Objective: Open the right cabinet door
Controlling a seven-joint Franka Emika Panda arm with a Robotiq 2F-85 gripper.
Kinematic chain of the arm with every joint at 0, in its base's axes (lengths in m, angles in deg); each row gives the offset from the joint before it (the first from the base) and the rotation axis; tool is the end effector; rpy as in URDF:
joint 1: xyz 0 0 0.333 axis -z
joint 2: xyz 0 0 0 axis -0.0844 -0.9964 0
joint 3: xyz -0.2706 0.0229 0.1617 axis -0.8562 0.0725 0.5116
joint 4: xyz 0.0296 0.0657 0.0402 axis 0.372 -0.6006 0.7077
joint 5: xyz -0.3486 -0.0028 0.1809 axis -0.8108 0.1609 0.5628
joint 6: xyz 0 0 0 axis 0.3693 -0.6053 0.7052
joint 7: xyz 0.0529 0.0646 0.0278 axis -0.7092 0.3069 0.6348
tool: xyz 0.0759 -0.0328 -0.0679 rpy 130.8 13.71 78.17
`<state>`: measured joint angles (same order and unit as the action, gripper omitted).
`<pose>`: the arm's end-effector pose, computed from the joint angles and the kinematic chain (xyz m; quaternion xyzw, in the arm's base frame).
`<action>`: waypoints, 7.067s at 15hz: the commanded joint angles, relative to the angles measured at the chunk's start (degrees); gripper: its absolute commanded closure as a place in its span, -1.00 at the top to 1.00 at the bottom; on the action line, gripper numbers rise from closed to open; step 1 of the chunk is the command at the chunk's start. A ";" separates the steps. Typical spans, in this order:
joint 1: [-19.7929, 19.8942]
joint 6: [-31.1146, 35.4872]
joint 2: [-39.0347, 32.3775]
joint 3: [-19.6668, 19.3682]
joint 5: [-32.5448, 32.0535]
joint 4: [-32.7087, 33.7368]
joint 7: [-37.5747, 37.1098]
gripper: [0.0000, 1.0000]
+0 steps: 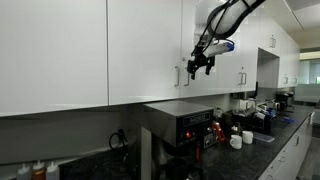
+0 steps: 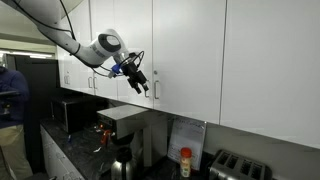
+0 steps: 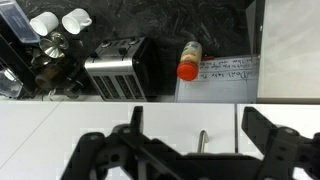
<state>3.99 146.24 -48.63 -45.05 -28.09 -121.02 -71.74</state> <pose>0.5212 0.0115 0.4853 0.9607 -0.0907 0.2032 0.1658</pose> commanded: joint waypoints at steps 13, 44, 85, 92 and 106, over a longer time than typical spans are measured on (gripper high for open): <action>-1.96 -0.25 -0.07 -1.87 -0.37 0.12 -0.18 1.00; -3.04 4.29 -2.51 -2.68 -22.12 0.08 -18.63 1.00; -7.74 -3.07 1.29 -7.83 -45.75 -3.49 -44.74 1.00; -7.67 -4.62 7.62 -8.20 -45.00 -9.38 -45.49 1.00; -7.58 -3.07 21.71 -11.11 -42.75 -21.08 -43.24 1.00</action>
<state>-4.21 143.65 -32.32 -53.42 -72.08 -138.42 -117.57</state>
